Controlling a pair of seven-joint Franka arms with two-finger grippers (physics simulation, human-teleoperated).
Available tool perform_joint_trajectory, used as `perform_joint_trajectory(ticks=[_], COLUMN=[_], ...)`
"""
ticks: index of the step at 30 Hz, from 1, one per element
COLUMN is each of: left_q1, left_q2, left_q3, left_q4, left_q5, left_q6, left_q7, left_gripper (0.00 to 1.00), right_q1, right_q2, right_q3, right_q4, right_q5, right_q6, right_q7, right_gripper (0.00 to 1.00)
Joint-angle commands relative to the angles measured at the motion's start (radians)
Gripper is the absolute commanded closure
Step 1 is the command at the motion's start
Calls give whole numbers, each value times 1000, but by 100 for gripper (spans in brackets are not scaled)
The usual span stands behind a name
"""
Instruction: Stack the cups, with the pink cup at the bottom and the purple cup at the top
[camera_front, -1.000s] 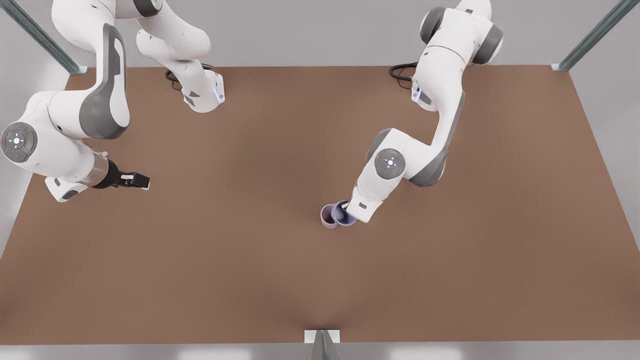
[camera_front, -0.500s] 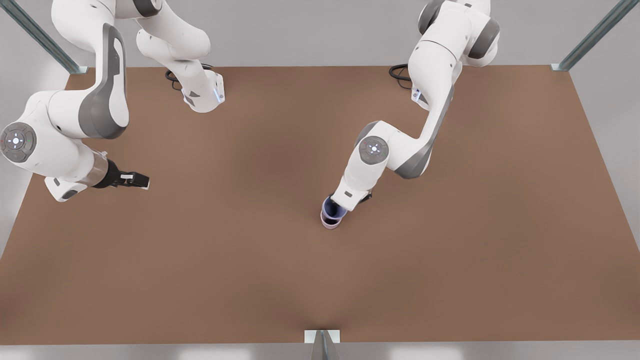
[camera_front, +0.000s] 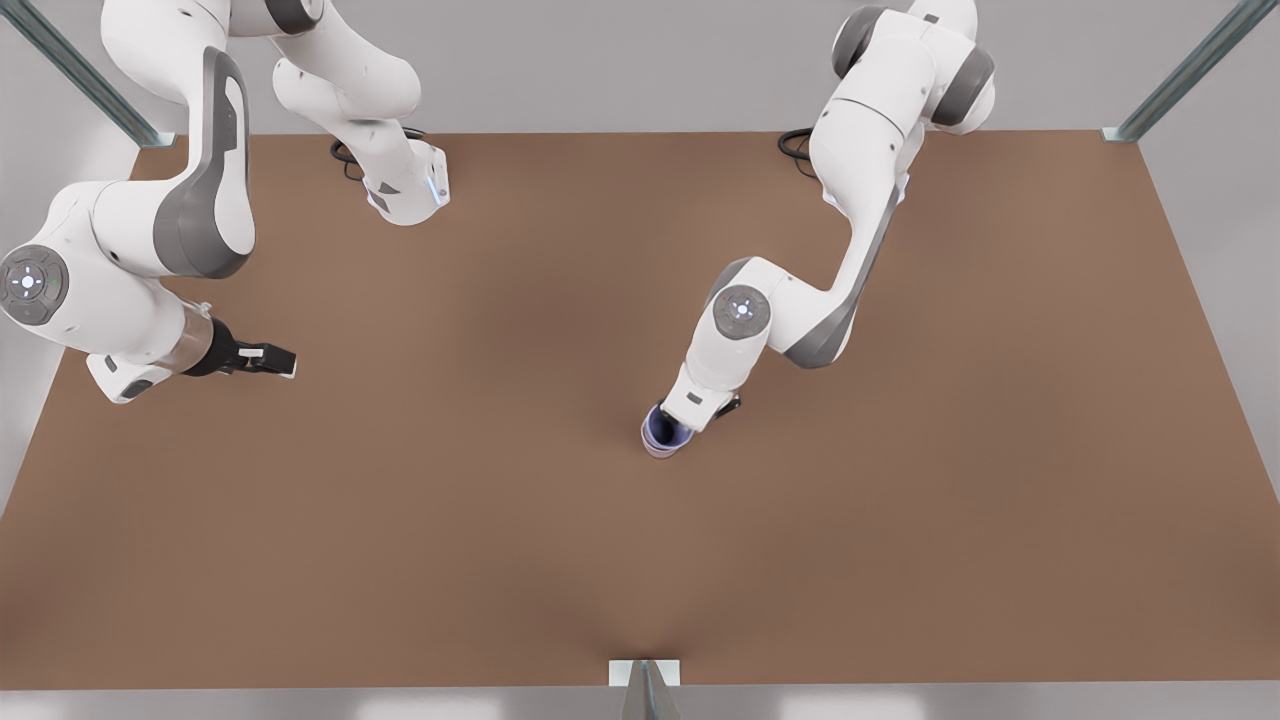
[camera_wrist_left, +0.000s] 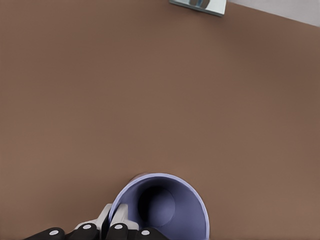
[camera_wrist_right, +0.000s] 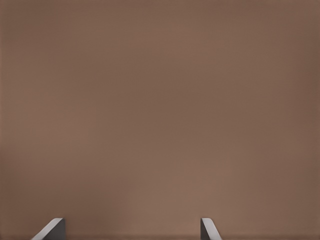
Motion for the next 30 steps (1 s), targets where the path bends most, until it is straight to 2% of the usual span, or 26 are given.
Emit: perform_joint_trajectory(ticks=[1, 14, 15, 17, 23, 24, 26, 27, 29, 30], left_q1=[0, 2, 2, 2, 10, 11, 144, 229, 267, 318], left_q2=[5, 12, 12, 12, 0, -15, -26, -53, -101, -133], left_q3=[0, -1, -1, -1, -1, 3, 5, 34, 195, 193], left_q4=[-1, -26, -28, -28, -20, -2, 248, 307, 310, 296], left_q5=[-1, 4, 4, 4, 2, 4, 4, 21, 35, 33], left_q6=[20, 34, 34, 34, 9, -70, -591, -708, -784, -808], left_q7=[-1, 5, 5, 5, 5, 13, 267, 448, 809, 825], left_gripper=[79, 79, 45, 0, 0, 0, 0, 0, 0, 0], right_q1=[0, -2, -2, -2, -2, -9, -9, -9, -9, -9], right_q2=[-1, -1, -1, -1, 0, 0, 0, 0, 0, 0], right_q3=[0, 0, 0, 0, 0, 0, 0, 0, 0, 0], right_q4=[0, -1, -1, -1, -1, -1, -1, -1, -1, -1], right_q5=[1, 1, 1, 1, 1, 1, 1, 1, 1, 1], right_q6=[-1, -1, -1, -1, -1, -1, -1, -1, -1, -1], right_q7=[-8, -22, -24, -24, -37, -39, -39, -39, -39, -39], right_gripper=[0, 0, 0, 0, 0, 0, 0, 0, 0, 0])
